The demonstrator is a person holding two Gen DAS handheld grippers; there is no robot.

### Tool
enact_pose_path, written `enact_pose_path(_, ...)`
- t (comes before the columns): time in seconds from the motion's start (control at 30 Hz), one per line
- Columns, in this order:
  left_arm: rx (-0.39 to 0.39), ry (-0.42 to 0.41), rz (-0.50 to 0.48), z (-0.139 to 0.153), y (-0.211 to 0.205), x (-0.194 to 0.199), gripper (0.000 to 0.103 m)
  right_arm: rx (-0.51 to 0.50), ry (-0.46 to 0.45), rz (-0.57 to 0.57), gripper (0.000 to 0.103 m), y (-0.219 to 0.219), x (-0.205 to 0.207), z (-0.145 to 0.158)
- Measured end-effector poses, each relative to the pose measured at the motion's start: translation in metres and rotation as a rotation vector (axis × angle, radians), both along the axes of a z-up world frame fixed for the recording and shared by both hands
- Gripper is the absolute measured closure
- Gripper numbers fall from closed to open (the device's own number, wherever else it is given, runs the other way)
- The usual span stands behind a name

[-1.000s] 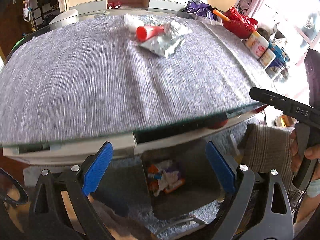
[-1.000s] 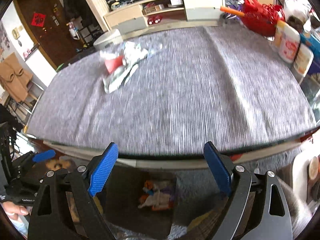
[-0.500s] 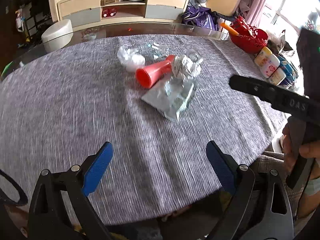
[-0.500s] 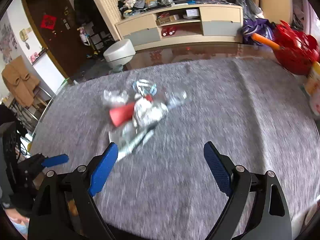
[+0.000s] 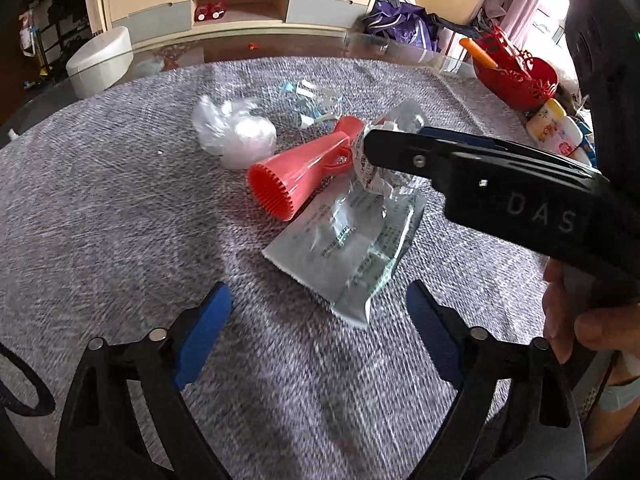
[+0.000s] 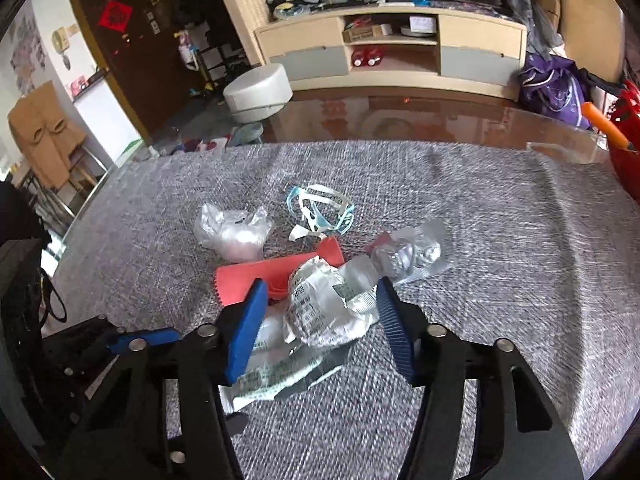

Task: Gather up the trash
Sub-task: 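Grasp the white-green wrapper with the left tool while the right tool grasps the white paper, then lower the wrapper and paper into the grey bin and open both tools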

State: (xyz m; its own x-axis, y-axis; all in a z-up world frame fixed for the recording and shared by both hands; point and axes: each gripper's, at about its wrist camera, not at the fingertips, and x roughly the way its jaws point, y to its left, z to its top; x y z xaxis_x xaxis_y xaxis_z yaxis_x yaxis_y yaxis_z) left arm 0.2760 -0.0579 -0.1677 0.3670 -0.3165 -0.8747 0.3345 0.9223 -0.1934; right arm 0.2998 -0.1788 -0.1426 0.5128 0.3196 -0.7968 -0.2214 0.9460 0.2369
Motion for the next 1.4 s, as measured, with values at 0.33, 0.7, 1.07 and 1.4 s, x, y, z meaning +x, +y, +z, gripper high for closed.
enact_pose_path(0.33,0.012,-0.046,-0.033,-0.002,-0.013,0.004,0.044,0.045,0.056,0.009,0.081,-0.012,0.000,-0.016)
enact_pose_path(0.7,-0.064,-0.046,-0.086,-0.001,-0.025,-0.007,0.089,0.032,0.045,0.001,0.083,-0.025,-0.020,-0.009)
enact_pose_path(1.07,0.005,-0.151,-0.075,0.036,-0.008,-0.059,0.096,0.000,-0.028,-0.034,0.083,-0.036,-0.081,0.034)
enact_pose_path(1.4,0.018,-0.231,-0.040,0.080,0.015,-0.148,0.096,-0.029,-0.060,-0.033,0.083,-0.031,-0.165,0.059)
